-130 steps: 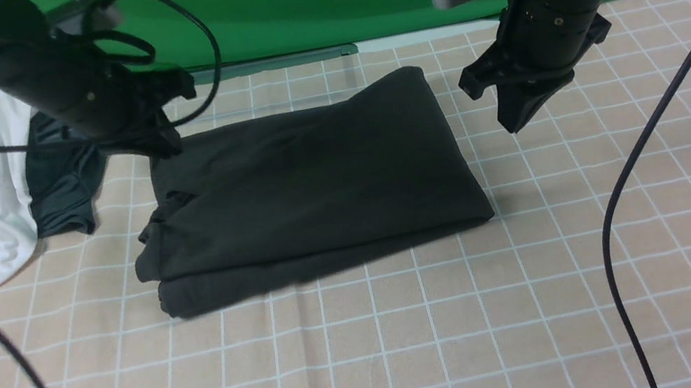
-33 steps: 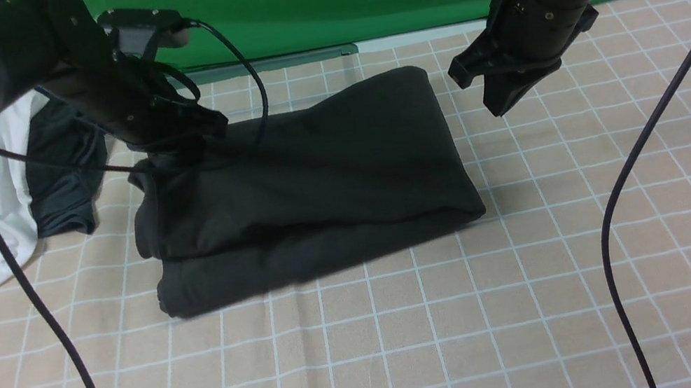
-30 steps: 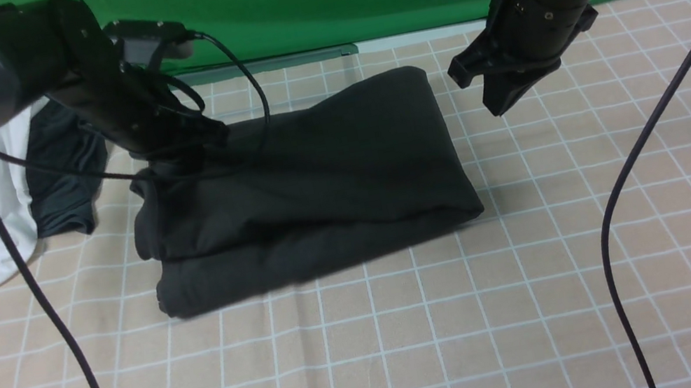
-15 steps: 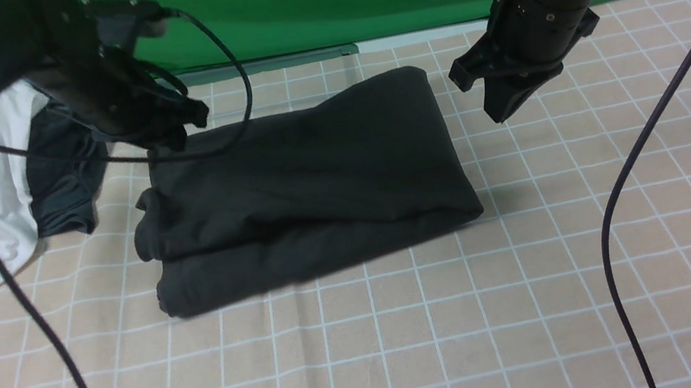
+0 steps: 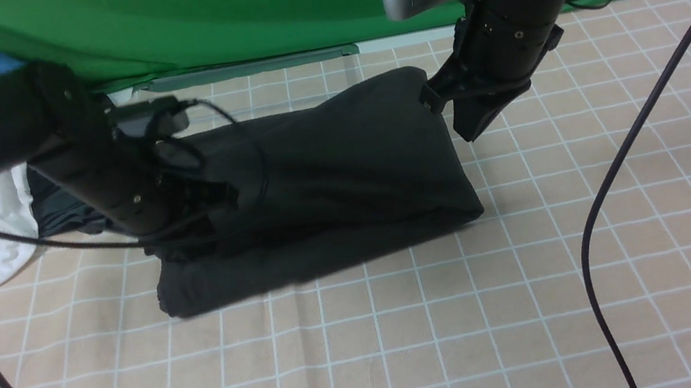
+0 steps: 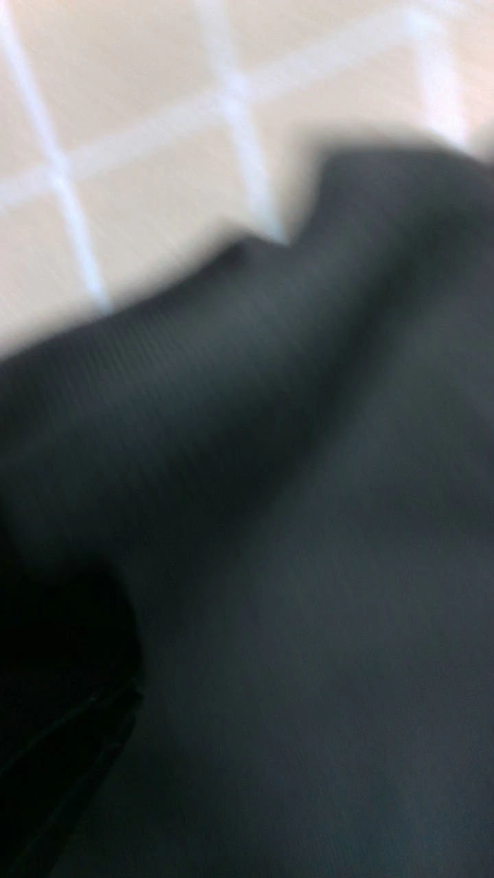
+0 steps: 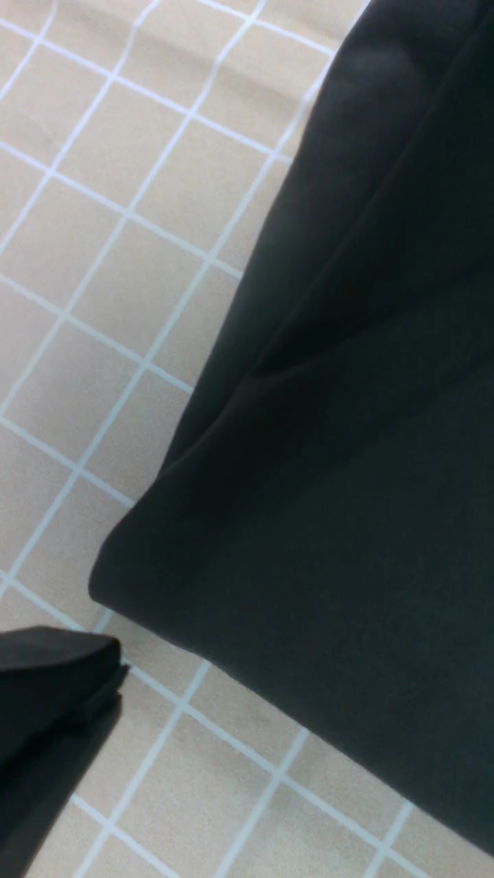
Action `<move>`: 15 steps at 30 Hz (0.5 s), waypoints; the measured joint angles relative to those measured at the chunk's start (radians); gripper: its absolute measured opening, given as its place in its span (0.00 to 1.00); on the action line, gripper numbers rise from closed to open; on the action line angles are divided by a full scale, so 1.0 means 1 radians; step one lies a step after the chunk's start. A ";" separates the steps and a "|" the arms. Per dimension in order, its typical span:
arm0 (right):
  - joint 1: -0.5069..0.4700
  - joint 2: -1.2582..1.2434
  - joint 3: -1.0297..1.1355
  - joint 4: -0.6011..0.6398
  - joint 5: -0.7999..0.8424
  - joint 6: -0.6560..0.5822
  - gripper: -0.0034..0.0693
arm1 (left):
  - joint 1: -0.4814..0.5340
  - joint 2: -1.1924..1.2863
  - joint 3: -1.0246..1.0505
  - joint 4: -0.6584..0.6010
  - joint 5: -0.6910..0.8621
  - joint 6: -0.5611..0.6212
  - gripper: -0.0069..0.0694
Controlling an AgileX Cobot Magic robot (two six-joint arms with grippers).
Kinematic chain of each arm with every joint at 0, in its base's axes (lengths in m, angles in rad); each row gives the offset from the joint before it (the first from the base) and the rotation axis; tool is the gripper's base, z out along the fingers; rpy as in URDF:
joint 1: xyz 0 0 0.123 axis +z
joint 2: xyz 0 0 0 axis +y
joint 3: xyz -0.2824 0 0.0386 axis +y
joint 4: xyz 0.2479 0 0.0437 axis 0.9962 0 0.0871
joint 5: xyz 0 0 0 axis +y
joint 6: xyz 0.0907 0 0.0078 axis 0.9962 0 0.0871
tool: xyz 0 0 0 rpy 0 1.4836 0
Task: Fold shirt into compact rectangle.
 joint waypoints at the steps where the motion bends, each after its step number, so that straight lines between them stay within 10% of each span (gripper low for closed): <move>1: 0.000 0.000 0.000 0.000 0.000 0.000 0.12 | 0.000 0.000 0.003 0.007 -0.002 -0.005 0.11; 15: 0.001 0.000 0.000 0.043 -0.044 0.000 0.12 | -0.046 -0.086 0.009 -0.187 -0.098 0.060 0.11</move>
